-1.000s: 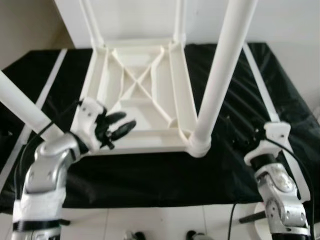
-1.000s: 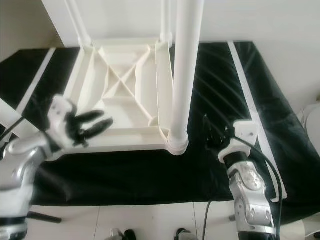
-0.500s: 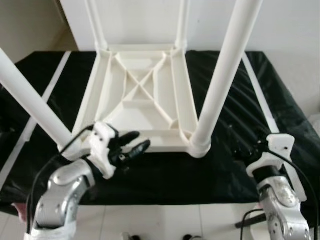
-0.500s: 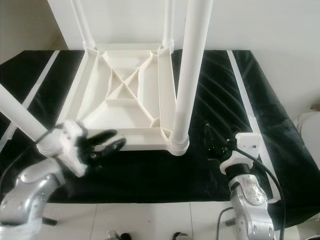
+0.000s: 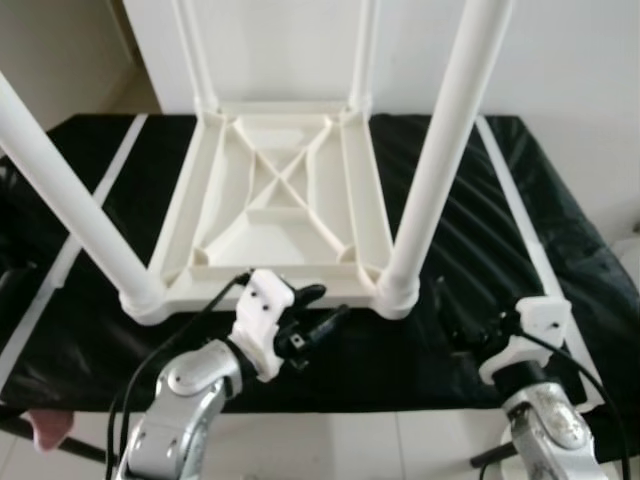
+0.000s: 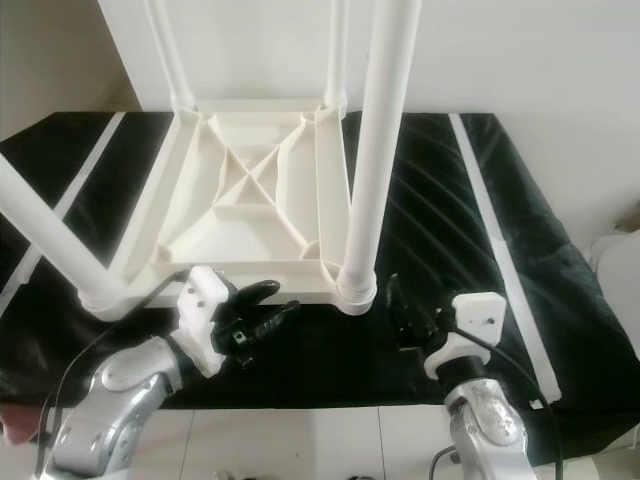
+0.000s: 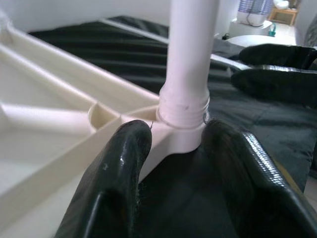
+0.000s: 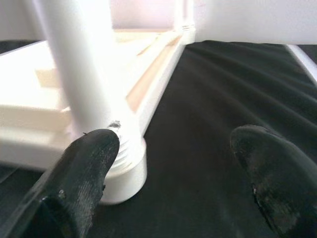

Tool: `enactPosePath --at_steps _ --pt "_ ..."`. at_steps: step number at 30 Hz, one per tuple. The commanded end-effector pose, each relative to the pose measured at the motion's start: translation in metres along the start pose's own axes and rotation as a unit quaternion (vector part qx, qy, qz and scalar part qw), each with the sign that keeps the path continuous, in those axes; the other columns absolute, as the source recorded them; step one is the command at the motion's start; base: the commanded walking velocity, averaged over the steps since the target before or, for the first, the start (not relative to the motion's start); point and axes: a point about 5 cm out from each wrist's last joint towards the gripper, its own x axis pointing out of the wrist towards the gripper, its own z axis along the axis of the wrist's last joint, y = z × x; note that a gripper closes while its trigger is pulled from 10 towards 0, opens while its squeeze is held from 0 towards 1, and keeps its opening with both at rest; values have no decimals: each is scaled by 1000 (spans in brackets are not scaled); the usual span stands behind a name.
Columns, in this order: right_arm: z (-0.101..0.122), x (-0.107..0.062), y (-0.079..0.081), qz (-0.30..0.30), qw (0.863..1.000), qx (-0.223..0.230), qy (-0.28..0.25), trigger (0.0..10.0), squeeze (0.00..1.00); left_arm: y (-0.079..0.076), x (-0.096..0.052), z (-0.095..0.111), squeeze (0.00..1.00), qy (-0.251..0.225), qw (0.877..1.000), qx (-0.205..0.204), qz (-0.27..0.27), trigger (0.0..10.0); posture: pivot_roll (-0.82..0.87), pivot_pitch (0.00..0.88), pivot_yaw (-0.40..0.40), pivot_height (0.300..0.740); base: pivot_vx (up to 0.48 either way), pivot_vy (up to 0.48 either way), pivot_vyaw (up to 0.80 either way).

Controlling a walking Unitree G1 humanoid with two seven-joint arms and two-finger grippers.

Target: Building children table

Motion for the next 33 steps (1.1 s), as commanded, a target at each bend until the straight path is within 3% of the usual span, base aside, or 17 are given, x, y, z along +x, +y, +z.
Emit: enactPosePath --at_steps 1,5,8,11,18,25,33 --pt "0 -1 2 25 1000 0 6 10000 0 5 1 -2 0 6 999 7 46 10000 -132 101 28 740 0 0 0" --pt "1 -1 4 74 997 -11 14 10000 0 5 3 -1 0 4 999 17 50 10000 -131 105 30 740 0 0 0" --pt "0 5 7 119 993 -16 21 10000 0 2 6 2 0 4 1000 22 21 10000 -120 109 22 740 0 0 0" --pt "-1 11 8 134 991 -23 21 10000 0 1 5 4 0 -2 1000 8 0 10000 -111 115 17 740 0 0 0" --pt "-6 25 10 167 985 -20 23 10000 0 -4 -2 5 0 2 999 36 -30 10000 -82 123 7 740 0 0 0" --pt "-7 46 11 179 983 -28 12 10000 0 -4 -3 4 0 11 998 65 -10 10000 -56 137 -10 740 0 0 0" --pt "-8 67 16 187 982 -28 -1 10000 0 -7 -1 4 0 5 998 58 -6 10000 -52 139 -18 740 0 0 0"
